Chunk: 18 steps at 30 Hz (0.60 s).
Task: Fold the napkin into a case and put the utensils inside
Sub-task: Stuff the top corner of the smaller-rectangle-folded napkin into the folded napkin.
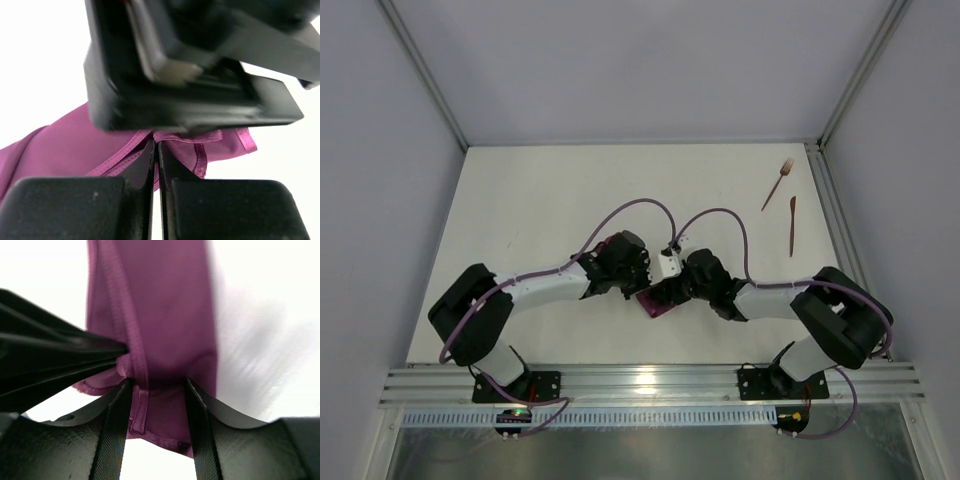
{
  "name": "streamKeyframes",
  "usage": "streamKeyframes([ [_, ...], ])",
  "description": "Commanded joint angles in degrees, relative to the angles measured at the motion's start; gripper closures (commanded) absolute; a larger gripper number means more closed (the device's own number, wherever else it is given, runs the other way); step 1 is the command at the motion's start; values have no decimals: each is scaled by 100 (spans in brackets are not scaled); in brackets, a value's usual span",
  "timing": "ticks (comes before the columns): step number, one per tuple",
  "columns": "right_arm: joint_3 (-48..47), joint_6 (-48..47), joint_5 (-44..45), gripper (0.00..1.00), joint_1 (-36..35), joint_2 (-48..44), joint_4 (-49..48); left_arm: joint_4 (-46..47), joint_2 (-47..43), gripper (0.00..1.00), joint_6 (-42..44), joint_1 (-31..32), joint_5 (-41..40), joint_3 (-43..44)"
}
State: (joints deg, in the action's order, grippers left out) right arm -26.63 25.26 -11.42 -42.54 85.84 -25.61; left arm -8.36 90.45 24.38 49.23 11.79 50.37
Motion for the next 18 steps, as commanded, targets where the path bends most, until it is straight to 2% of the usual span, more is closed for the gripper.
streamKeyframes([
  [1, -175, 146, 737, 50, -17, 126, 73, 124, -230, 100, -30, -45, 429, 43],
  [5, -220, 226, 1010, 50, -26, 91, 170, 19, -212, 100, 49, -98, 535, 26],
  [15, -255, 172, 536, 48, -140, 477, -234, 177, -46, 100, -162, -265, 596, 201],
  [18, -272, 225, 605, 51, -149, 565, -296, 177, -37, 100, -170, -291, 640, 210],
])
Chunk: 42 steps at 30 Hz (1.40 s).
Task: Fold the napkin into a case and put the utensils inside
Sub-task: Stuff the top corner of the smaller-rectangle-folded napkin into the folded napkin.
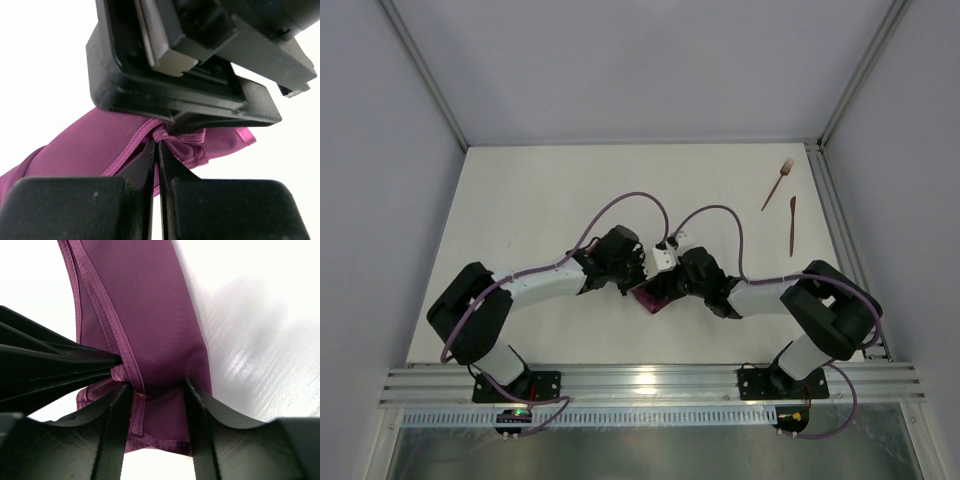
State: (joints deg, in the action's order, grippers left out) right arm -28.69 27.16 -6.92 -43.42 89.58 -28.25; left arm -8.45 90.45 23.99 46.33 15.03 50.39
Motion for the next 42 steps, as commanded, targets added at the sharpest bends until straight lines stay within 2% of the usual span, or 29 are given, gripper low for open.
streamKeyframes([
  [1, -76, 61, 190, 53, -61, 217, -40, 203, -37, 100, -140, -18, 325, 208],
  [4, -102, 97, 357, 66, -61, 305, -58, 203, -45, 100, -149, -36, 325, 190],
  [5, -102, 97, 375, 75, -61, 314, -58, 203, -54, 100, -158, -71, 352, 173],
  [8, -76, 114, 437, 86, -61, 314, -58, 168, -98, 100, -149, -159, 378, 146],
  [14, -93, -61, 516, 94, -61, 209, -14, -69, -116, 100, 0, -229, 387, 155],
  [16, -180, -175, 446, 97, -61, 165, 100, -226, -151, 94, 158, -229, 352, 147],
  [17, -216, -254, 411, 97, -61, 156, 144, -271, -168, 88, 228, -229, 317, 146],
  [18, -242, -394, 367, 97, -61, 130, 231, -315, -195, 70, 386, -229, 282, 138],
  [21, -322, -649, 253, 97, -61, 33, 355, -316, -405, 53, 676, -229, 89, 33],
  [26, -453, -984, -46, 97, -53, -11, 452, 132, -608, 49, 1266, -203, -79, -144],
  [31, -550, -1169, -537, 97, 9, 130, 399, 2, -643, 45, 1363, -203, 386, -38],
  [33, -559, -1204, -600, 97, 0, 182, 391, -52, -591, 38, 1538, -203, 501, -134],
  [34, -576, -1230, -635, 97, 9, 200, 364, -43, -538, 28, 1643, -203, 527, -178],
  [35, -577, -1230, -670, 97, 18, 209, 329, -17, -477, 26, 1766, -203, 528, -214],
  [40, -647, -1257, -907, 97, 18, 235, 153, 27, -230, 25, 1714, -203, 624, -135],
  [42, -682, -1274, -995, 97, 18, 235, 109, 124, -160, 25, 1662, -203, 363, -135],
])
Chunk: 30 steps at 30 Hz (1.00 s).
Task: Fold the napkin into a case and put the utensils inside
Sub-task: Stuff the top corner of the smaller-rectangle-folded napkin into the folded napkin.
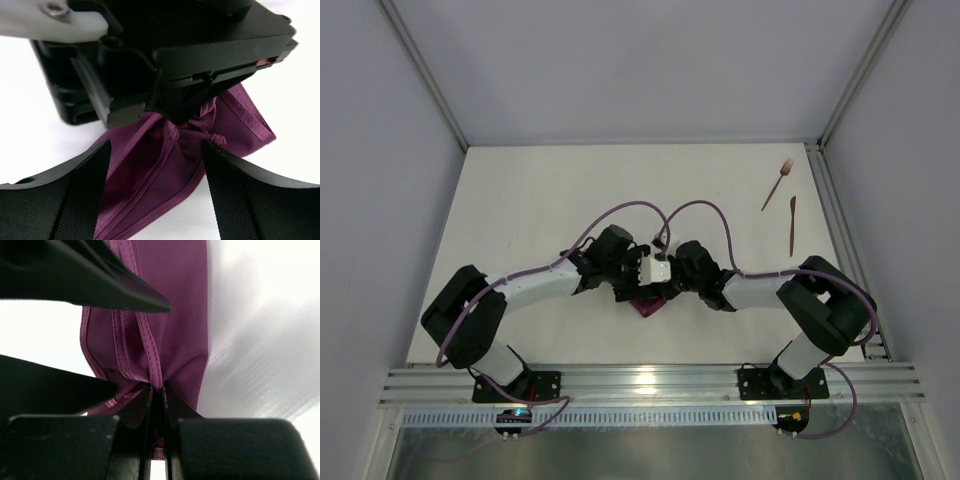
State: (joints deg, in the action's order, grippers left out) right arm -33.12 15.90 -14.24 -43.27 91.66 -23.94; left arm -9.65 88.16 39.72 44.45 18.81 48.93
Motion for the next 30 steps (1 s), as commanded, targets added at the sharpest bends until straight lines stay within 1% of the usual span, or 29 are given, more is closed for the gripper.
streamKeyframes([
  [1, -264, -157, -316, 97, 11, 2, -304, 323, 183, 25, 71, -15, -131, 29],
  [3, -291, -210, -316, 97, 2, -42, -243, 341, 315, 26, 149, -15, -463, 38],
  [7, -326, -342, -439, 97, 2, -166, -190, 701, 500, 30, 115, -6, -886, -85],
  [9, -352, -360, -500, 97, 11, -148, -137, 894, 500, 39, 71, 20, -975, -138],
  [10, -353, -377, -501, 97, 2, -139, -128, 921, 483, 45, -17, 38, -1045, -164],
  [11, -361, -368, -510, 97, 2, -113, -137, 1191, 448, 60, -122, 55, -1159, -216],
  [13, -353, -360, -492, 97, 11, -95, -137, 1377, 378, 75, -359, 64, -1256, -278],
  [14, -361, -351, -483, 95, 2, -78, -128, 1474, 316, 85, -421, 64, -1283, -322],
  [17, -379, -255, -404, 88, 2, -87, -84, 1799, 53, 100, -553, 55, -1301, -533],
  [18, -388, -219, -395, 82, 11, -130, -93, 1852, -35, 100, -554, 64, -1318, -577],
  [20, -370, -62, -325, 76, 2, -218, -93, 1905, -53, 100, -562, 55, -1353, -656],
  [21, -353, 0, -290, 71, 2, -271, -93, 1905, -62, 100, -571, 64, -1397, -674],
  [25, -178, 211, -106, 63, 11, -674, -84, 1958, -115, 100, -615, 64, -1406, -788],
  [30, 121, 510, -79, 61, 2, -1027, -233, 2046, -141, 100, -703, 64, -1424, -858],
])
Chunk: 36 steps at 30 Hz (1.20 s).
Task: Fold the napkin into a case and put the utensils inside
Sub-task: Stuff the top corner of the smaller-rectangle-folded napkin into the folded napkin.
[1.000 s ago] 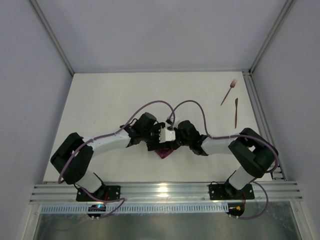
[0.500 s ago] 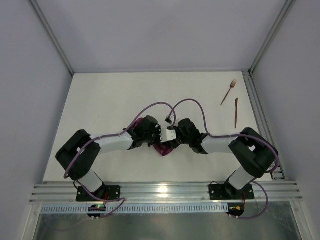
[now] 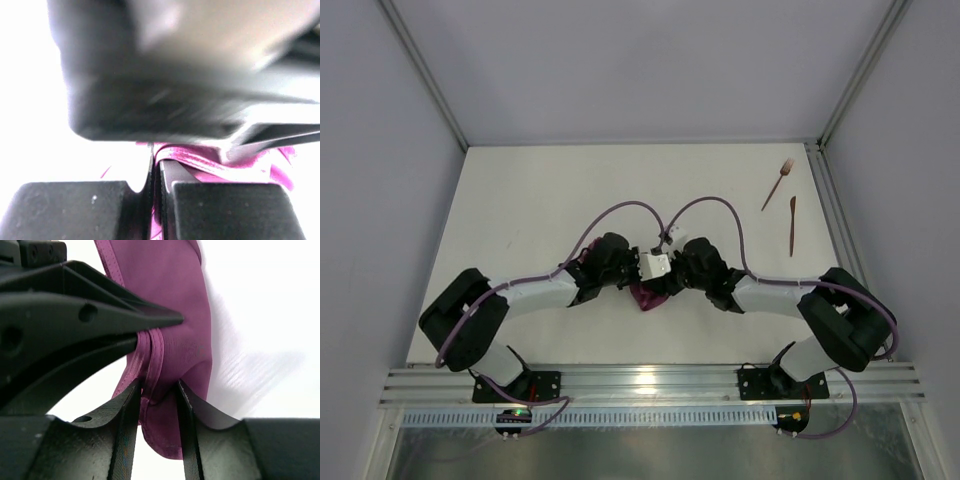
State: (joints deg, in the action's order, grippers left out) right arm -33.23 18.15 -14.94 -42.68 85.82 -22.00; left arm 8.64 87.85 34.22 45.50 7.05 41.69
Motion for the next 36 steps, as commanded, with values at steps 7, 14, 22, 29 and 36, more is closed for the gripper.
streamKeyframes([
  [7, 344, 601, 17, 61, -57, -470, -542, 129, -5, 100, -257, -41, -414, -4],
  [14, 256, 778, 219, 52, -57, -391, -665, -144, 241, 100, -258, -41, -503, 269],
  [22, 352, 856, 334, 49, -65, -873, -217, -688, 399, 95, 50, -41, -415, 427],
  [29, 634, 1199, 351, 73, -65, -1024, -585, -838, 434, 93, 15, -49, -406, 489],
  [36, 528, 1735, 342, 66, -118, -593, -1051, -1084, 478, 91, -82, -49, -310, 612],
])
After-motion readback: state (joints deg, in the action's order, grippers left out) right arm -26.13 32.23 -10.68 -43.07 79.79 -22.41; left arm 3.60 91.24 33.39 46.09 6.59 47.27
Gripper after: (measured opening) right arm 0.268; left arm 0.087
